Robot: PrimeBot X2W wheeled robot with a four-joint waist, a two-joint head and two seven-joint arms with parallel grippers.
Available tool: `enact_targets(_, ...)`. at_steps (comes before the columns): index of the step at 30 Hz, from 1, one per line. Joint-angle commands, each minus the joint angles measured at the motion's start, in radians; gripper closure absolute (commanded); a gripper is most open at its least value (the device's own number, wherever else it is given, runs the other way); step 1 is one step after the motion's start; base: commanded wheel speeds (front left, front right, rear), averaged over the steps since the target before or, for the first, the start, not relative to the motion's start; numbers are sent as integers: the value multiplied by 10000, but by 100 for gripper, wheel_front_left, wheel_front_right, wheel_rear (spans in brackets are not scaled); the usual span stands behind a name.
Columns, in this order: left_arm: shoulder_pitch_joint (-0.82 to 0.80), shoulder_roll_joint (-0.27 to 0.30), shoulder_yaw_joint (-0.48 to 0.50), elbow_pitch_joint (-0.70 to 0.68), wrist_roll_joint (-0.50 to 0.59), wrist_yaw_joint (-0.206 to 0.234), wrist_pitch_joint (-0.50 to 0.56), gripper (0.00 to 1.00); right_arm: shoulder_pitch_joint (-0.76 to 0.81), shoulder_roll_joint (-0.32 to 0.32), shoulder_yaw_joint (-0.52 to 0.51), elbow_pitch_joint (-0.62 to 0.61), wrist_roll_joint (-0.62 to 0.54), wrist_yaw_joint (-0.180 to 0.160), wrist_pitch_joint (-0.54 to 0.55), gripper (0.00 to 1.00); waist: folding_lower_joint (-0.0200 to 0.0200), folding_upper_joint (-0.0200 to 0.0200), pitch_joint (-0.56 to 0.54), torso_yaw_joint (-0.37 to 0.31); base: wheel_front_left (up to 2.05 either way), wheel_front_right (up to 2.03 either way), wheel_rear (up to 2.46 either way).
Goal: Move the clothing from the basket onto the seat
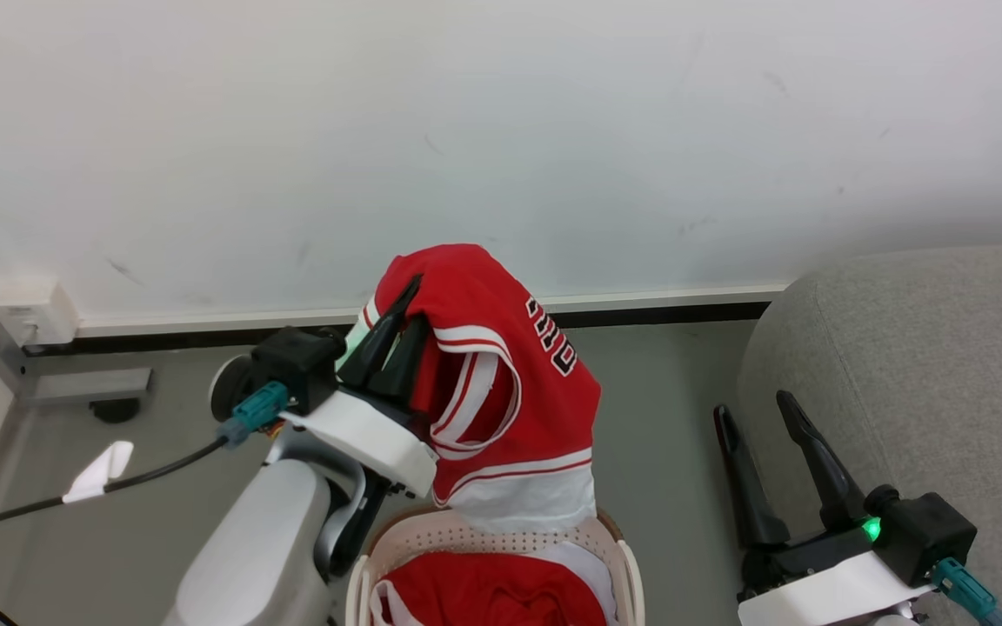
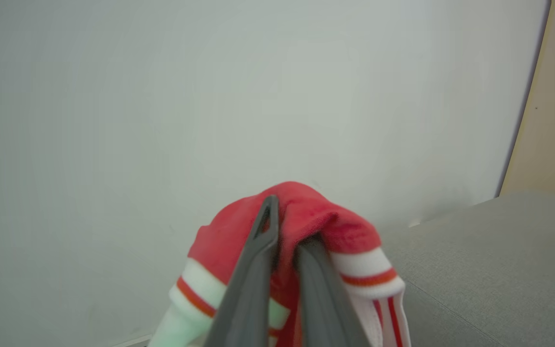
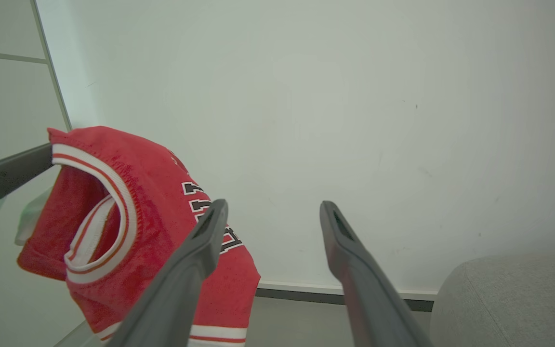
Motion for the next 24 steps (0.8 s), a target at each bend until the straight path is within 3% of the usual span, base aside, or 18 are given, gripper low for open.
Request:
enact_targets(1, 68, 86, 18, -96, -60, 66, 31, 100, 124, -37, 44, 34, -13, -21, 8, 0, 1, -1, 12, -27, 0, 0, 0)
enact_targets(11, 326, 76, -50, -310, -255, 154, 71, 100, -118, -34, 545, 235, -260, -21, 8, 0, 1, -1, 61, -19, 0, 0, 0)
enact_targets(24, 899, -473, -649, -569, -311, 182, -33, 100, -920, -40, 2640, 1412, 84, -21, 7, 0, 1, -1, 113, 488, 0, 0, 0)
